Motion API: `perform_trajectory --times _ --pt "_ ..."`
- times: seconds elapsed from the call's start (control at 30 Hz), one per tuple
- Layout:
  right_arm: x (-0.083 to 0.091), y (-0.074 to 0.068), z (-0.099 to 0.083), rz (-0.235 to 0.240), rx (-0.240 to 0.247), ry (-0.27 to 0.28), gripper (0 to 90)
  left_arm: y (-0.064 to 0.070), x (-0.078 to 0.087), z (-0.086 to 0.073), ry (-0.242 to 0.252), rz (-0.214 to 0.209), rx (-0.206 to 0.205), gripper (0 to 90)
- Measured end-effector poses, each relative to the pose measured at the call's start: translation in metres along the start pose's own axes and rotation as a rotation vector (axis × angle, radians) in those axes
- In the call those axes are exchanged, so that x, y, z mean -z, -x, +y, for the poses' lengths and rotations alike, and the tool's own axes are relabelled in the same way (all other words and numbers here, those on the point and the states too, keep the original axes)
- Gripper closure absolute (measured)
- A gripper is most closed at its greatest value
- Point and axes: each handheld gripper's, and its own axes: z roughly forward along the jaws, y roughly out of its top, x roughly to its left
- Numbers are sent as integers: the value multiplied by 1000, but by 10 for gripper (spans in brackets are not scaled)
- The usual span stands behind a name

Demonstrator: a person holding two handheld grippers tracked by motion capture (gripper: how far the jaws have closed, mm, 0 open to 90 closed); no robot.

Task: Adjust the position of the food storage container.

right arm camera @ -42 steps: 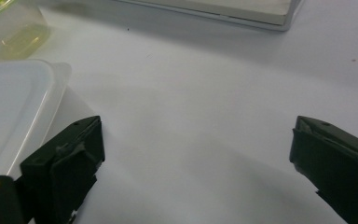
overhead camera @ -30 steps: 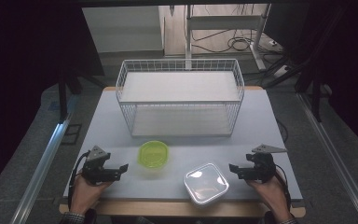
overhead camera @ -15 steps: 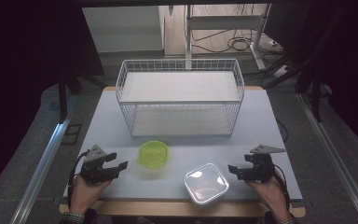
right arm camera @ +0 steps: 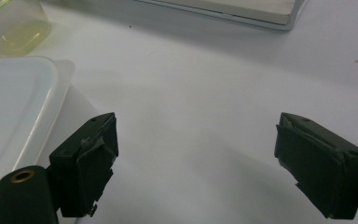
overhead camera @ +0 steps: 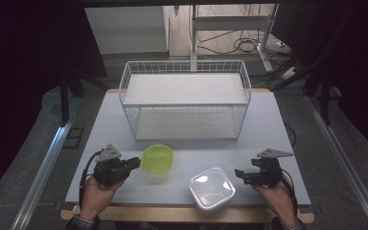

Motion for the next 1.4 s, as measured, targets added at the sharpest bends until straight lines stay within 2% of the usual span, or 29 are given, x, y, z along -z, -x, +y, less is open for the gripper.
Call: perform_trajectory --times 0.03,0.1,0.17,0.2,0.23,0.4,0.6,0.93,0.97,1.17,1.27,1.3,1.33,1.4 --pt "0 0 0 -3 0 0 136 0 0 0 0 0 0 900" --pt "1 1 0 -8 -1 4 136 6 -8 9 -24 -42 -25 900" --pt "1 1 0 -9 -2 5 136 9 -11 13 -34 -49 -39 900" --pt "1 1 0 -13 -3 9 136 14 -17 21 -41 -62 -64 900" --pt "1 1 0 -13 -3 9 136 17 -20 24 -45 -72 -73 900" --pt "1 2 0 -15 -3 11 136 31 -35 32 -47 -57 -124 900" --pt "2 2 0 -17 -7 14 136 36 -55 41 -72 -85 -124 900" --pt "1 2 0 -16 -5 12 137 44 -82 52 -90 -99 -131 900" --pt "1 2 -1 -15 -4 12 137 46 -89 53 -103 -100 -136 900" --pt "0 2 -1 -15 -2 8 138 48 -106 49 -145 -50 -136 900" --pt "0 2 -1 -14 -3 7 138 46 -107 47 -144 -58 -124 900" --pt "0 2 -1 -16 -5 4 139 47 -106 47 -155 -23 -142 900" --pt "0 2 -1 -17 -3 4 139 46 -105 47 -157 -11 -144 900" --pt "0 2 -1 -16 -4 4 139 42 -103 45 -158 -13 -130 900"
